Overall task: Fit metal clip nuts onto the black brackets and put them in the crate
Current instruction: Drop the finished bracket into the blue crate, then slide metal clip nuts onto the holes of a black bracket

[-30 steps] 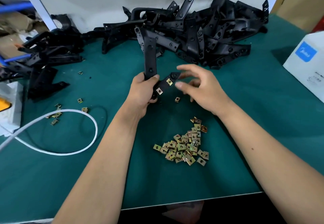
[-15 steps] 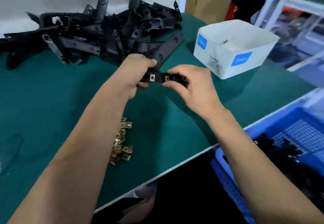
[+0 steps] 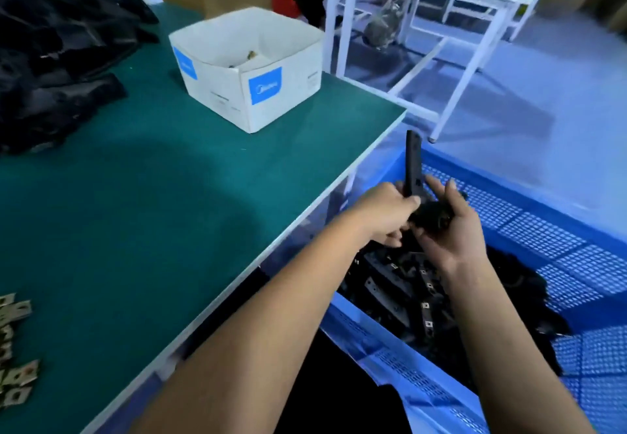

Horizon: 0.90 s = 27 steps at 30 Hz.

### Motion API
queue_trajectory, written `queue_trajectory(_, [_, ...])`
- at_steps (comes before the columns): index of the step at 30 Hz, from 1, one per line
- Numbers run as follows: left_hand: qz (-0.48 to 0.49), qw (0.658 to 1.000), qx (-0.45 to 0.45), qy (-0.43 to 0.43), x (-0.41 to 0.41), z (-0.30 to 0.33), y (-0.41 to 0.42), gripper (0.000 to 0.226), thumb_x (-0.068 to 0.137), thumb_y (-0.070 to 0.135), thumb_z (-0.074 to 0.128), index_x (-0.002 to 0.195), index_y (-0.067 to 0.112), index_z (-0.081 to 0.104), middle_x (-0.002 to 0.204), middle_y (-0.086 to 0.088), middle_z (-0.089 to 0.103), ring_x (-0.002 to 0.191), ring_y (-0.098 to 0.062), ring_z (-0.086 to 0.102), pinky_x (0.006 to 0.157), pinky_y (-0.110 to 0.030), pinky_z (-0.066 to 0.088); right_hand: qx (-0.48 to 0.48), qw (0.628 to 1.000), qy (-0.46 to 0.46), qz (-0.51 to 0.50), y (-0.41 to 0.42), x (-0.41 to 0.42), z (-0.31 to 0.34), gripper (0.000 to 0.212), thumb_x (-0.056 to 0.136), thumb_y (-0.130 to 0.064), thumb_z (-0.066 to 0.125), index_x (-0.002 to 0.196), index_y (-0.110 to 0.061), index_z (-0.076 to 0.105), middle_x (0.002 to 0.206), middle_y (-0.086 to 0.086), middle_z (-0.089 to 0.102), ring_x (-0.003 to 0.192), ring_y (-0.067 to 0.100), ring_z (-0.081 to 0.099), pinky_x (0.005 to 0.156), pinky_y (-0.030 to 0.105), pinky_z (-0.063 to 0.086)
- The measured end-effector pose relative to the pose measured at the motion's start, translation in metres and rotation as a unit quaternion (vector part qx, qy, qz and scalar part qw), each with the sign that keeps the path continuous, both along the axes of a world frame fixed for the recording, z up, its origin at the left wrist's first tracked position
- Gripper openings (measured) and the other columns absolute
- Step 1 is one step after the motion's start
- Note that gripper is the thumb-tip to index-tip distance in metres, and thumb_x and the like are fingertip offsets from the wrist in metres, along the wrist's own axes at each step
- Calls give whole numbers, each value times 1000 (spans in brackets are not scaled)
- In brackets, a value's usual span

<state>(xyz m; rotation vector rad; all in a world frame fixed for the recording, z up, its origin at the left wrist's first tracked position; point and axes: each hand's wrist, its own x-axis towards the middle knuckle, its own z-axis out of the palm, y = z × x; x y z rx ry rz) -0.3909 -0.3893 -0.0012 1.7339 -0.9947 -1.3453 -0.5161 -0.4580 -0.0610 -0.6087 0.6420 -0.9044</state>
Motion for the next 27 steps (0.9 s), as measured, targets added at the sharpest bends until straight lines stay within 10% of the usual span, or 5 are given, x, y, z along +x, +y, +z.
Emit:
queue_trajectory(4, [-50, 993, 94, -56, -12, -43, -3, 34, 107, 34, 51, 121, 3, 53, 110, -17, 63, 76, -25, 63, 72, -33, 59, 142, 975, 167, -38, -13, -57, -80, 26, 105, -31, 52, 98, -10, 65, 95, 15, 70, 81, 28, 70, 85, 40, 56])
queue_trajectory(9, [-101, 979, 158, -84, -10, -73, 0, 34, 106, 34, 52, 119, 3, 58, 99, -8, 67, 81, -23, 67, 79, -33, 61, 198, 929, 308, -55, -17, -85, -144, 30, 102, -21, 61, 124, -1, 65, 106, 19, 73, 84, 32, 71, 82, 43, 59])
queue_trajectory(13, [-93, 982, 119, -113, -12, -70, -7, 33, 105, 31, 54, 113, 0, 63, 108, -17, 73, 90, -30, 75, 85, -39, 63, 24, 759, 650, -39, -29, -76, -137, 51, 94, -49, 68, 101, 2, 66, 100, 20, 69, 93, 39, 67, 78, 43, 56])
queue_trajectory(17, [-80, 987, 40, -136, -12, -59, -19, 26, 102, 31, 57, 103, 6, 63, 98, -14, 77, 89, -30, 76, 89, -44, 61, -52, 658, 751, 11, -30, -70, -118, 56, 94, -58, 63, 72, -7, 56, 73, 9, 63, 66, 29, 62, 51, 30, 42])
queue_trajectory(27, [41, 947, -250, -196, 12, 23, -24, 12, 94, 14, 66, 90, 24, 60, 84, 9, 67, 77, -20, 72, 70, -31, 53, -236, 683, 680, -126, -27, 13, -5, 21, 87, -29, 62, 84, -12, 74, 84, 14, 74, 88, 38, 69, 76, 36, 54])
